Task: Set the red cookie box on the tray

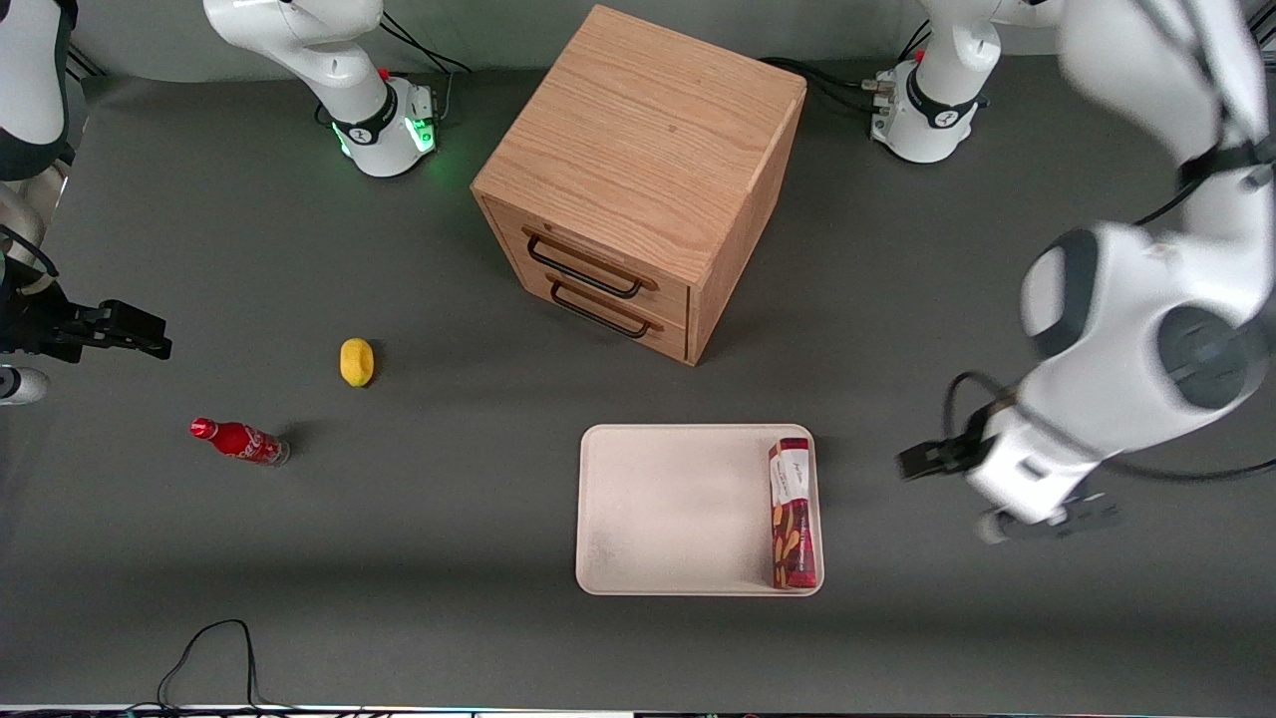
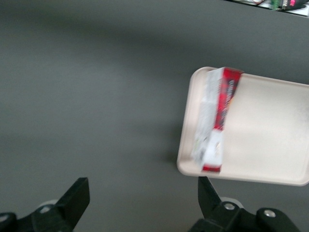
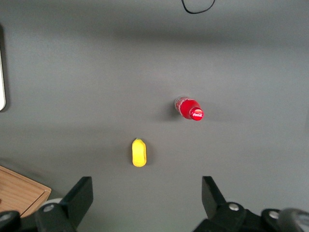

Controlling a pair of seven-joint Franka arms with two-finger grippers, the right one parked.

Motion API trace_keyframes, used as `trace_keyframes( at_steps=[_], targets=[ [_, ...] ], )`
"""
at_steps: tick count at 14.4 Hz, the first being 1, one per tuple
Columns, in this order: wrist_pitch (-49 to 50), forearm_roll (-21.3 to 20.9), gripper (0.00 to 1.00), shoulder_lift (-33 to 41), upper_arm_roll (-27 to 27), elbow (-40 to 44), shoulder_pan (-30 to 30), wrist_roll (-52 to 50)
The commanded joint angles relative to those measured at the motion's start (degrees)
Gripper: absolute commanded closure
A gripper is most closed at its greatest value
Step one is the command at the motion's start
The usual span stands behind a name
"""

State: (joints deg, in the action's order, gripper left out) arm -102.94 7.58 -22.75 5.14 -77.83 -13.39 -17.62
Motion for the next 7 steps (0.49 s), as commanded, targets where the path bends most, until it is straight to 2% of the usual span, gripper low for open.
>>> trace_keyframes(
  at_steps=[1, 3, 5, 7],
  targets=[
    [0.4, -0.5, 0.00, 16.1, -0.7, -16.4, 4.8, 0.0],
    [1.2, -1.7, 0.00, 24.2, -0.7, -22.8, 7.6, 0.2],
    [2.3, -8.3, 0.00, 29.9, -1.1, -26.6, 8.6, 3.9],
    [6.0, -9.6, 0.00, 32.8, -1.7, -27.4, 10.6, 7.4]
  ],
)
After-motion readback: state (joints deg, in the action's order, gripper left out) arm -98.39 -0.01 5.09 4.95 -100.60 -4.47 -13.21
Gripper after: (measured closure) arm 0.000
